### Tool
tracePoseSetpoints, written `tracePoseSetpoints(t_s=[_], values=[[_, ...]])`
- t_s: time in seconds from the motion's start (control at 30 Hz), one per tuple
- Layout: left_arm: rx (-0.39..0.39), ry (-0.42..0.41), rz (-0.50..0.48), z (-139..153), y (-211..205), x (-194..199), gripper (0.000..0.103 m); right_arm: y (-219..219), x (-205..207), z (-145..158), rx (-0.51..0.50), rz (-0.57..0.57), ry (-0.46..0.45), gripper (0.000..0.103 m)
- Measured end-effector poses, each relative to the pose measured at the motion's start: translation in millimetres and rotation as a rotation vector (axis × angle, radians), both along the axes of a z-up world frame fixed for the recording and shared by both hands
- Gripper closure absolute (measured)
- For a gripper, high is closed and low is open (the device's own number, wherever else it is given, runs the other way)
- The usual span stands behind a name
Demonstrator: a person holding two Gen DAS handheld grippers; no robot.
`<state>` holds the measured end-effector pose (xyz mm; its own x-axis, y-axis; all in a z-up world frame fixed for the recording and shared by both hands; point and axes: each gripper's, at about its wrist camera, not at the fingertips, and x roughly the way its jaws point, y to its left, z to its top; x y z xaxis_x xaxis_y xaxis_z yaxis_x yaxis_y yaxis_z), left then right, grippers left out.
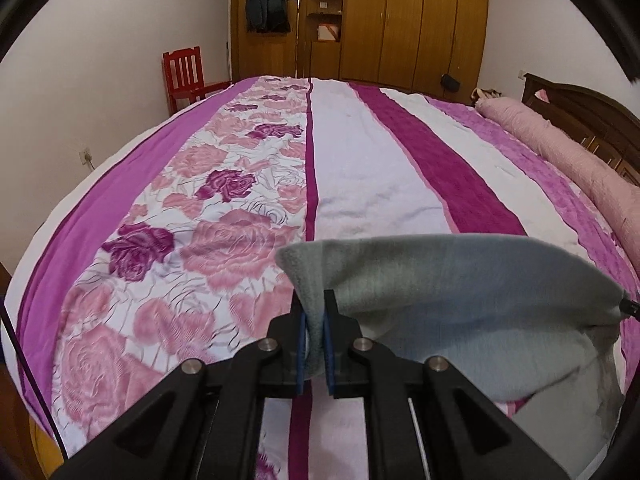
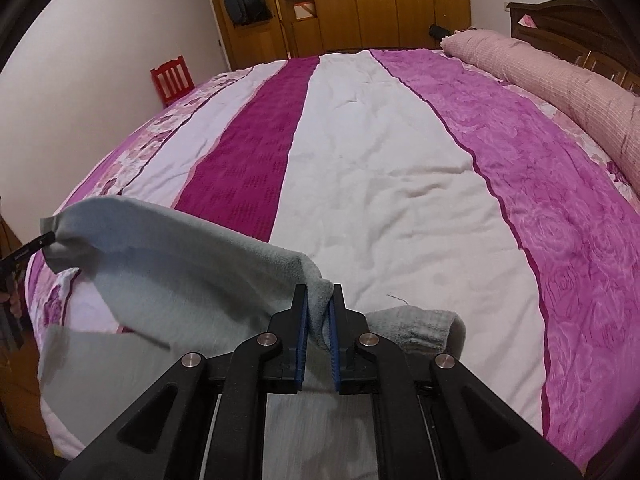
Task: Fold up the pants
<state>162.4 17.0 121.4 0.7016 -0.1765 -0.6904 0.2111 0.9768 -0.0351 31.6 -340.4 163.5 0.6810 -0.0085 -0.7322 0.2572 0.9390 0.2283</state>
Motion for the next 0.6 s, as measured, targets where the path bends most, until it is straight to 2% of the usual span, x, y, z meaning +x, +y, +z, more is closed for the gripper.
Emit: tracePoseSetpoints(t_s=[0.27,0.47,0.6], values=[[-0.052,-0.010,0.029,3,17,-37,0.096,13,-34,1,0.018,-0.006,-0.020,0.093],[-0.043,-0.033,0.041,5,26,-64,0.096,21,-57,-1,0.027,-0.010,-0.022,0.093],[-0.076,-0.028,0.060,4,37,-78,0.096,24,-70,-5,0.045,-0.016,-0.021,0.093]])
